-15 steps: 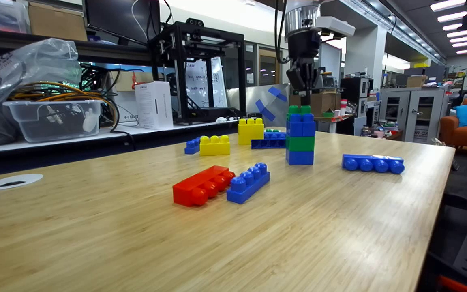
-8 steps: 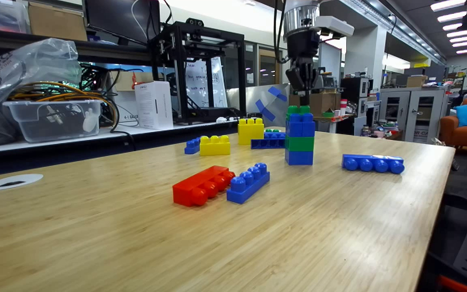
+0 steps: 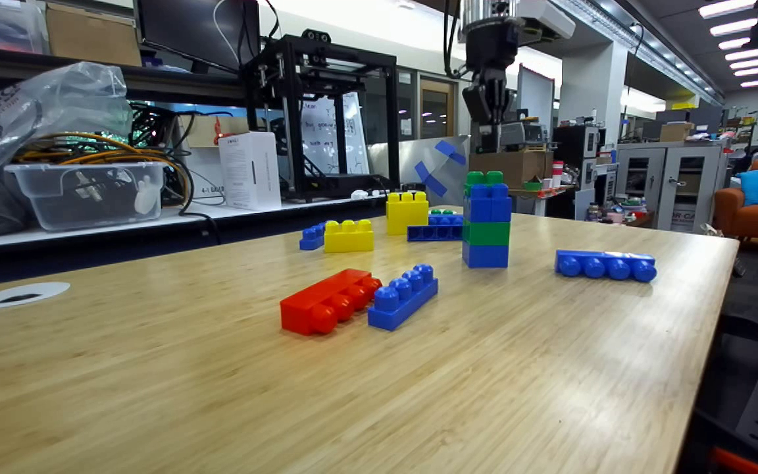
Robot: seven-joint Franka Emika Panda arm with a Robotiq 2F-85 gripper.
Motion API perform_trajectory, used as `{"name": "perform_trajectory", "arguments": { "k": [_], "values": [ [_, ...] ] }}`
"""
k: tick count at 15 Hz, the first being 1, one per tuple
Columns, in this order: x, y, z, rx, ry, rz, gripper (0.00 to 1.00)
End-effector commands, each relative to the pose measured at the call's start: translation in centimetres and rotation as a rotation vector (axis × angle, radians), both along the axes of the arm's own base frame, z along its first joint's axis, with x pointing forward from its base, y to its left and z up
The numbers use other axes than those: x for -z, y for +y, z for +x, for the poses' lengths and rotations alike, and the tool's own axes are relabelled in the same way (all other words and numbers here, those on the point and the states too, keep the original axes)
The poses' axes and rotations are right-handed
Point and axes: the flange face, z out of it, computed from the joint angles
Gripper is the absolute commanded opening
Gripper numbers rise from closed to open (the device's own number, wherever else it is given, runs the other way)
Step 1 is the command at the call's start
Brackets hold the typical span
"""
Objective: Move the stack of blocks to the right then place a green block on the top
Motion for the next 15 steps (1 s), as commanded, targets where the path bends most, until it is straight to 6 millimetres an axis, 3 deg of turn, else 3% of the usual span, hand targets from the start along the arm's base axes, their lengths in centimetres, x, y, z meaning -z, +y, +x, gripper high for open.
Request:
{"name": "perform_trajectory", "arguments": {
  "k": [1,2,3,4,15],
  "values": [
    [-1.8,-0.1,-1.1,-0.041,-0.013,0.011,0.00],
    [-2.5,-0.1,-1.3,-0.043,-0.023,0.011,0.00],
    [-3.0,-0.1,-1.4,-0.051,-0.026,0.004,0.26],
    [-3.6,-0.1,-1.7,-0.047,-0.036,0.006,0.27],
    [-7.1,-0.1,-3.2,-0.044,-0.074,0.008,0.99]
  ]
}}
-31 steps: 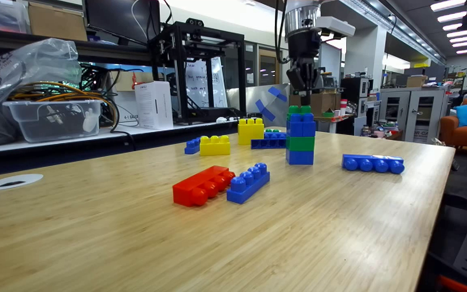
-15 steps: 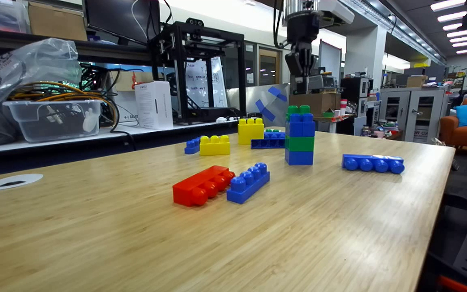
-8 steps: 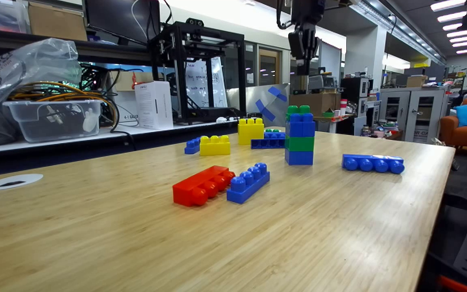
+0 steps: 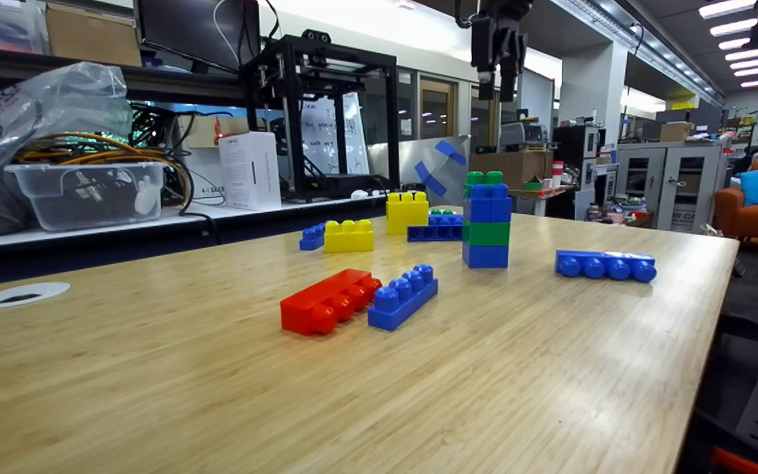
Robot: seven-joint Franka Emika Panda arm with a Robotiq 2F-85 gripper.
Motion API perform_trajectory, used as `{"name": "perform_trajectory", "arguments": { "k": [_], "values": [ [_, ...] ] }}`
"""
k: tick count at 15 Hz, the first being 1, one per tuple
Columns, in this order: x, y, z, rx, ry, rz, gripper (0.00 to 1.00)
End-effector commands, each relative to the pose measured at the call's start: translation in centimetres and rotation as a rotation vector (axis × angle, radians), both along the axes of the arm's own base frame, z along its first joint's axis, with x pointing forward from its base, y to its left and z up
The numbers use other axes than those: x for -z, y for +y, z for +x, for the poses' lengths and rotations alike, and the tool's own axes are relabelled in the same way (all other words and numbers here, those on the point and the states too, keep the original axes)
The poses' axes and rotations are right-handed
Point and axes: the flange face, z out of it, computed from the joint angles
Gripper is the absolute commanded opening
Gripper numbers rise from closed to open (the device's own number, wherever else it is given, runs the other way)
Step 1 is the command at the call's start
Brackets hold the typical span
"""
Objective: Move the stack of blocks to the right then place a green block on the top
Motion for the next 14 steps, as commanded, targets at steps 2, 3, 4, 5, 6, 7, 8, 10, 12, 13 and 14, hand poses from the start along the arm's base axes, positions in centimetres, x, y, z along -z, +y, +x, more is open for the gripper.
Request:
{"name": "perform_trajectory", "arguments": {
  "k": [2,3,4,5,6,7,8,10,12,13,14],
  "values": [
    [-1.0,-0.1,-0.9,-0.012,0.005,0.014,1.00],
    [-1.2,0.0,-0.9,-0.013,0.002,0.016,1.00],
    [-1.4,0.0,-1.0,-0.013,-0.001,0.021,1.00],
    [-1.6,0.0,-1.1,-0.015,-0.005,0.022,1.00],
    [-1.8,0.0,-1.1,-0.016,-0.007,0.020,1.00],
    [-1.9,0.1,-1.3,-0.020,0.003,0.018,1.00],
    [-1.7,0.1,-0.7,-0.001,-0.019,0.000,1.00],
    [-1.9,0.2,-1.0,-0.002,-0.012,-0.001,1.00],
    [-1.9,0.2,-1.0,-0.002,-0.011,-0.001,1.00],
    [-1.9,0.2,-1.0,-0.002,-0.011,-0.001,1.00],
    [-1.9,0.2,-1.0,-0.002,-0.011,-0.001,1.00]
  ]
}}
